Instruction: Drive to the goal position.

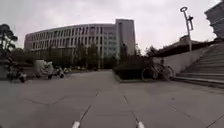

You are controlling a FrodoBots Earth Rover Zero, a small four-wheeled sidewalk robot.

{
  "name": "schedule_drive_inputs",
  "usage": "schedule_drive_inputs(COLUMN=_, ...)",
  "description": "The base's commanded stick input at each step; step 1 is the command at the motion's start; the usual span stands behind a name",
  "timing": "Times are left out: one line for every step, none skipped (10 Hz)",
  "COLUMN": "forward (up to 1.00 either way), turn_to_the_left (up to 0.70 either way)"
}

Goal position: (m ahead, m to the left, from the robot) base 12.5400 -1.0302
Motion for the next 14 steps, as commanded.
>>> schedule_drive_inputs(forward=0.60, turn_to_the_left=0.00)
schedule_drive_inputs(forward=0.60, turn_to_the_left=0.00)
schedule_drive_inputs(forward=0.60, turn_to_the_left=0.00)
schedule_drive_inputs(forward=0.60, turn_to_the_left=0.00)
schedule_drive_inputs(forward=0.60, turn_to_the_left=0.00)
schedule_drive_inputs(forward=0.60, turn_to_the_left=0.00)
schedule_drive_inputs(forward=0.60, turn_to_the_left=0.00)
schedule_drive_inputs(forward=0.60, turn_to_the_left=0.00)
schedule_drive_inputs(forward=0.60, turn_to_the_left=0.00)
schedule_drive_inputs(forward=0.60, turn_to_the_left=0.00)
schedule_drive_inputs(forward=0.60, turn_to_the_left=0.00)
schedule_drive_inputs(forward=0.60, turn_to_the_left=0.00)
schedule_drive_inputs(forward=0.60, turn_to_the_left=0.00)
schedule_drive_inputs(forward=0.60, turn_to_the_left=0.00)
